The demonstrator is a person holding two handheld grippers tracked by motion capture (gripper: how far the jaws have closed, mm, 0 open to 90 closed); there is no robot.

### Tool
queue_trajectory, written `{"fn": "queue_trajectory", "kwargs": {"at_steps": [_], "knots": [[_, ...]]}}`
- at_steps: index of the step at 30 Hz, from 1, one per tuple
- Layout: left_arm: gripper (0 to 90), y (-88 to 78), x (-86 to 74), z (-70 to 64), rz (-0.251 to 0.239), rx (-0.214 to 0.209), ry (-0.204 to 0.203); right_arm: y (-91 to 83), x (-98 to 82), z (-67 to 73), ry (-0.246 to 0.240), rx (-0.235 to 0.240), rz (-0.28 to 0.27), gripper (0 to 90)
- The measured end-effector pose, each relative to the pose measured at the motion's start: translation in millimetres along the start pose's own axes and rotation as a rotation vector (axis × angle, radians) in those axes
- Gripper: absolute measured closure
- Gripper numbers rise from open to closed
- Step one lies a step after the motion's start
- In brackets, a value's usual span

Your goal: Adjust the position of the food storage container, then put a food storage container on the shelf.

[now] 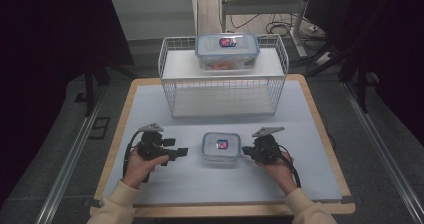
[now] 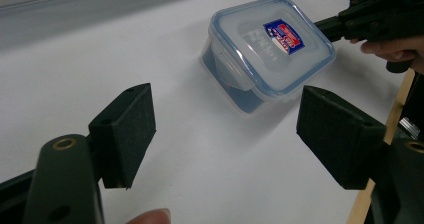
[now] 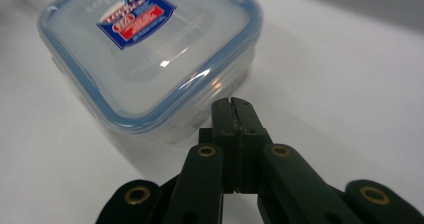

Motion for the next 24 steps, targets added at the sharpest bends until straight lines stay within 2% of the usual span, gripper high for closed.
{"fn": "queue_trajectory", "kwargs": {"at_steps": [6, 15, 16, 17, 18, 19, 20, 21, 22, 23, 24], "knots": [[23.0, -0.7, 0.3, 0.1, -0.002, 0.004, -0.001, -17.5, 1.3, -9.8, 0.026, 0.004, -0.041, 89.7], [22.7, 0.7, 0.1, 0.1, -0.003, 0.026, -0.001, -33.1, -2.8, -18.6, 0.058, 0.037, -0.062, 87.9], [22.5, 2.2, -0.1, -0.3, -0.002, 0.029, -0.006, -35.9, -4.3, -21.0, 0.068, 0.052, -0.068, 82.4], [22.2, 2.2, -0.1, -0.3, -0.002, 0.029, -0.006, -35.9, -4.3, -21.0, 0.068, 0.052, -0.068, 82.4], [21.8, 3.2, 0.0, -0.6, -0.002, 0.030, -0.010, -38.2, -3.8, -22.3, 0.083, 0.069, -0.082, 73.6], [21.8, 4.3, 0.1, -0.7, -0.001, 0.033, -0.012, -38.2, -3.8, -22.3, 0.083, 0.069, -0.082, 73.6], [20.0, 6.3, 0.3, -0.7, 0.000, 0.042, -0.019, -39.6, -2.1, -22.9, 0.100, 0.090, -0.094, 64.1], [19.0, 6.3, 0.3, -0.7, 0.000, 0.042, -0.019, -39.6, -2.1, -22.9, 0.100, 0.090, -0.094, 64.1], [17.7, 8.5, 0.5, -0.2, -0.002, 0.051, -0.030, -39.9, -0.6, -23.0, 0.124, 0.112, -0.099, 55.1], [16.1, 8.5, 0.5, -0.2, -0.002, 0.051, -0.030, -39.9, -0.6, -23.0, 0.124, 0.112, -0.099, 55.1], [16.1, 9.8, 0.7, 0.5, -0.002, 0.060, -0.038, -39.5, 0.1, -23.2, 0.132, 0.124, -0.100, 51.0]]}}
Point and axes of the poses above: each handheld gripper's, and its own axes: y roughly forward along the jaws, x roughly out of its top, z roughly to its left, the point moved 4 cm from there along y, roughly forward along the jaws, and after that the axes turned 10 degrees about -x, right-handed, at the moved point
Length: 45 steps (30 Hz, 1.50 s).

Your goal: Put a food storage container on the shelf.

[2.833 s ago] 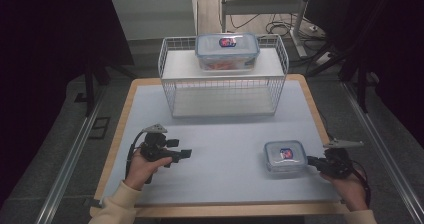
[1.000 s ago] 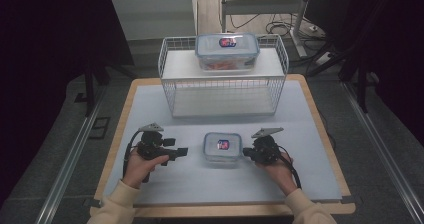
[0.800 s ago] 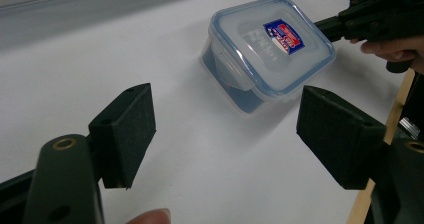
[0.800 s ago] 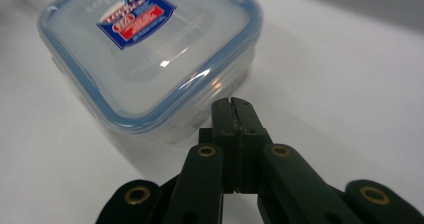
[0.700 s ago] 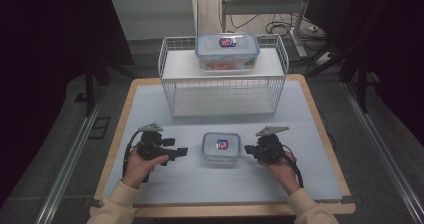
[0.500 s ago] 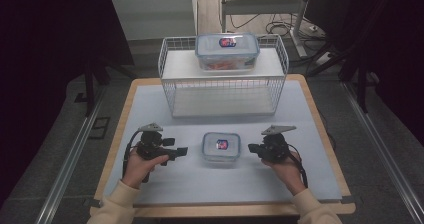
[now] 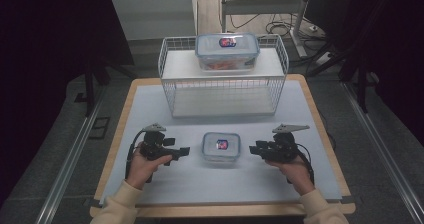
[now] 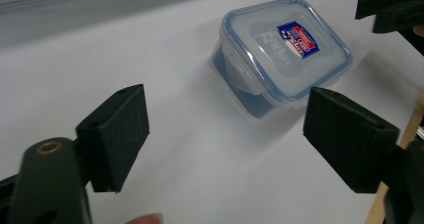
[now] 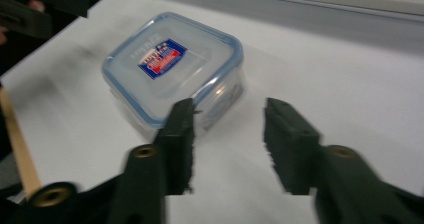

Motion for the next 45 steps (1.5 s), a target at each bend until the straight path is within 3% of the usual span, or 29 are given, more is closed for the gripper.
{"fn": "queue_trajectory", "kwargs": {"at_steps": [2, 6, 11, 16, 26, 34, 36, 39, 45], "knots": [[14.3, 4.2, 1.3, 0.9, 0.002, -0.013, -0.021, 2.2, 1.9, -0.5, 0.043, 0.032, 0.006, 41.2], [14.4, 15.5, 6.6, 3.0, 0.015, -0.043, -0.042, 9.0, 4.7, 0.9, 0.093, 0.072, 0.022, 33.4], [14.7, 32.6, 13.3, 4.7, 0.036, -0.075, -0.054, 20.7, 9.9, 4.8, 0.119, 0.098, 0.034, 29.8], [15.0, 56.4, 13.4, 7.4, 0.089, -0.122, -0.082, 36.9, 10.1, 8.7, 0.140, 0.132, 0.085, 26.8], [20.7, 75.0, 14.6, 6.6, 0.118, -0.197, -0.119, 55.8, 9.4, 11.8, 0.189, 0.158, 0.135, 25.9], [24.3, 79.0, 13.7, 4.9, 0.123, -0.248, -0.146, 63.7, 6.9, 11.5, 0.234, 0.183, 0.164, 25.7], [28.1, 80.1, 13.3, 3.3, 0.125, -0.275, -0.150, 65.9, 5.0, 12.4, 0.245, 0.196, 0.179, 29.5], [29.3, 80.6, 13.2, 2.2, 0.125, -0.274, -0.148, 66.7, 4.3, 12.6, 0.255, 0.207, 0.184, 30.3], [35.0, 76.2, 12.9, 0.8, 0.123, -0.270, -0.125, 60.6, 5.5, 10.1, 0.278, 0.216, 0.171, 41.8]]}}
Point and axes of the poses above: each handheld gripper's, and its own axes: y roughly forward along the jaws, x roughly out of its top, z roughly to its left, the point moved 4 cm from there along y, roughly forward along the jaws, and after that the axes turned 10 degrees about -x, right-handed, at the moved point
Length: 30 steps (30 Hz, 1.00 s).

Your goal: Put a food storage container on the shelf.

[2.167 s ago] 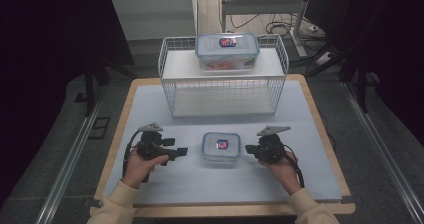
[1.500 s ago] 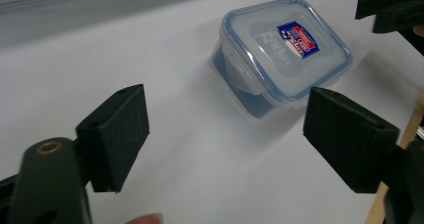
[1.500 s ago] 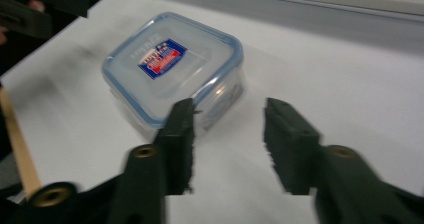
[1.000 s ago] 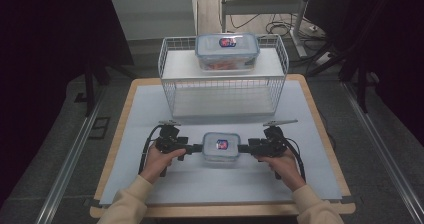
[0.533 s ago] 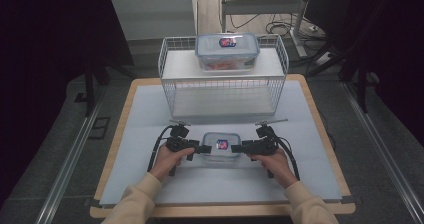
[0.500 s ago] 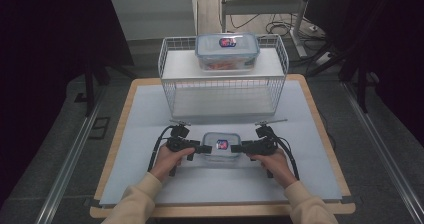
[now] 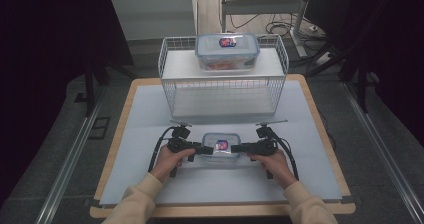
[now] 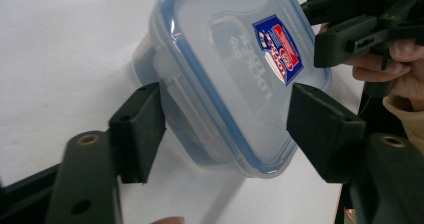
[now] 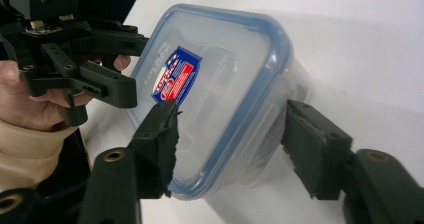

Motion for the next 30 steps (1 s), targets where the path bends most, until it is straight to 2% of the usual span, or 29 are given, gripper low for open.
{"fn": "queue_trajectory", "kwargs": {"at_steps": [1, 9, 13, 18, 21, 30], "knots": [[35.6, -1.1, -1.4, -1.8, -0.004, 0.004, 0.011, -1.8, -0.5, 0.0, -0.005, 0.001, -0.008, 44.2], [46.4, -8.2, -6.2, -6.5, -0.041, -0.004, 0.020, -9.3, -5.2, 4.7, -0.009, 0.007, -0.036, 50.7], [47.9, -9.3, -9.5, -10.8, -0.051, 0.015, 0.046, -11.0, -8.0, 5.5, -0.004, 0.012, -0.054, 52.0], [48.7, -9.1, -11.7, -14.2, -0.075, 0.029, 0.047, -12.6, -11.1, 7.5, 0.008, 0.008, -0.073, 52.6], [49.0, -9.2, -12.3, -16.2, -0.076, 0.038, 0.054, -13.6, -12.2, 9.6, 0.020, 0.003, -0.077, 52.8], [49.3, -9.9, -12.7, -20.0, -0.076, 0.058, 0.067, -14.9, -13.1, 11.7, 0.016, -0.003, -0.085, 53.0]]}}
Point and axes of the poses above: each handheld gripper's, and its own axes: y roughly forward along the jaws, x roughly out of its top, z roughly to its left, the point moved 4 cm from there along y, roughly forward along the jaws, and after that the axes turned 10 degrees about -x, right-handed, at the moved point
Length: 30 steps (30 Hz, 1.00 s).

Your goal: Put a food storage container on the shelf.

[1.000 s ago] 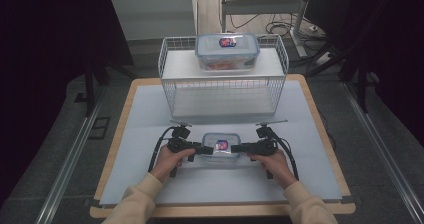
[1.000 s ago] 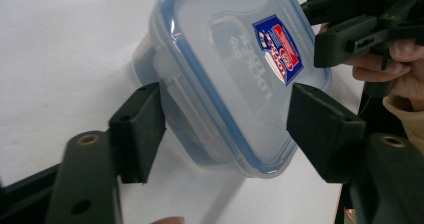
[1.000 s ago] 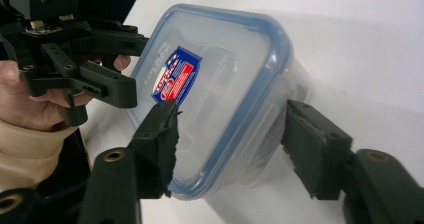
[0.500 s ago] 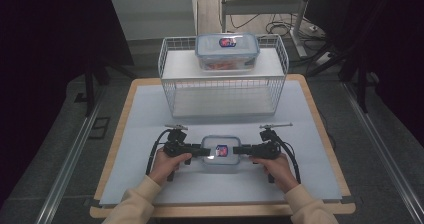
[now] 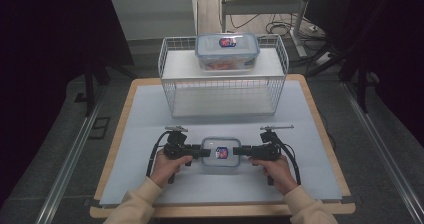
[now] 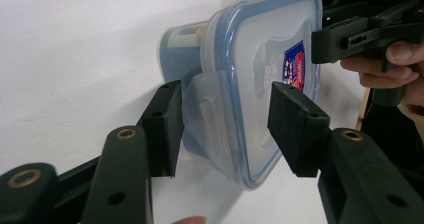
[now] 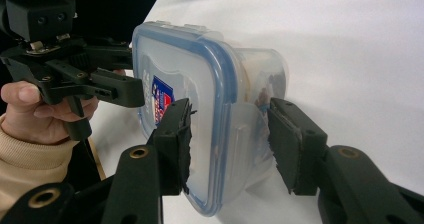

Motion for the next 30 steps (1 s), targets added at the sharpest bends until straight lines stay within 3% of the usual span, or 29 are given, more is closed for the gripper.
{"fn": "queue_trajectory", "kwargs": {"at_steps": [22, 30], "knots": [[50.0, -11.5, 18.5, -20.9, -0.038, 0.030, 0.081, -19.2, 14.4, 12.9, -0.079, 0.003, -0.080, 52.8], [49.9, -18.3, 33.6, -29.3, -0.059, 0.040, 0.112, -27.3, 26.8, 18.6, -0.099, 0.002, -0.105, 52.8]]}}
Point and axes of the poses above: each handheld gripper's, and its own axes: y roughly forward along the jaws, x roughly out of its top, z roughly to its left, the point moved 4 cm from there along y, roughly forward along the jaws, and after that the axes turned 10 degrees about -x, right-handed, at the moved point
